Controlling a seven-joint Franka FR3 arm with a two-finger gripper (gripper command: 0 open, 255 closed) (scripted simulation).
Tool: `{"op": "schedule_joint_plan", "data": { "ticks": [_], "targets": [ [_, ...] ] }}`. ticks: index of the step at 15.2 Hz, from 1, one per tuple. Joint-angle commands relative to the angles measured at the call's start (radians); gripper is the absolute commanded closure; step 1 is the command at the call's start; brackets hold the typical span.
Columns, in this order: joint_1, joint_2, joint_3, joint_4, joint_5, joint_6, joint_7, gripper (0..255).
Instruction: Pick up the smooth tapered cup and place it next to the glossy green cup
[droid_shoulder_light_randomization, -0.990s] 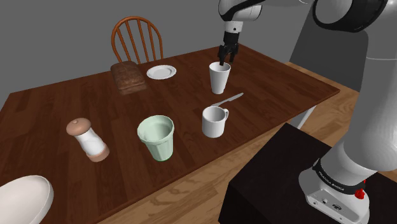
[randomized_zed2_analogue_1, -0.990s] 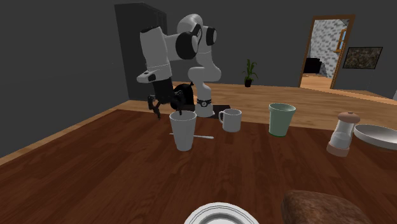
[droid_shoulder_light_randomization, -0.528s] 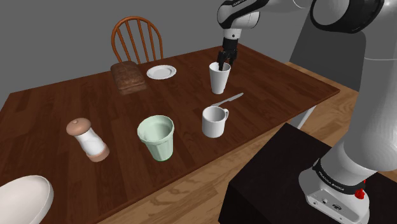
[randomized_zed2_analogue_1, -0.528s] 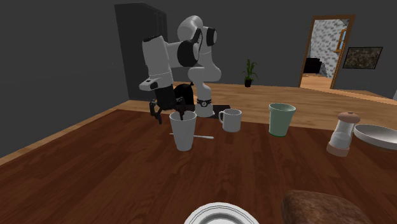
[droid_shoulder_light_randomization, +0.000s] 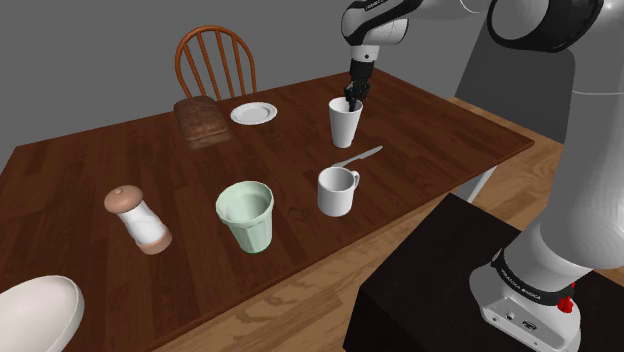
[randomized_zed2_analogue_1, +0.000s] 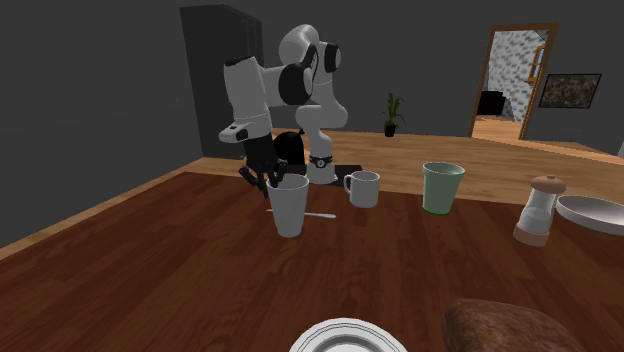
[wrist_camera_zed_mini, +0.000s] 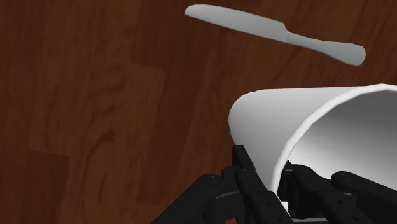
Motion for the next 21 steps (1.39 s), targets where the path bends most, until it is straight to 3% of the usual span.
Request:
{"op": "schedule_joint_plan", "data": {
  "ticks": [1,7,21],
  "targets": [
    [0.0,0.0,0.0,0.0,0.0,0.0,0.0,255],
    [0.0,0.0,0.0,0.0,0.0,0.0,0.0,255],
    [-0.002,-0.045,-0.006,0.123,-0.017,-0.165,0.027,255]
  ]
}}
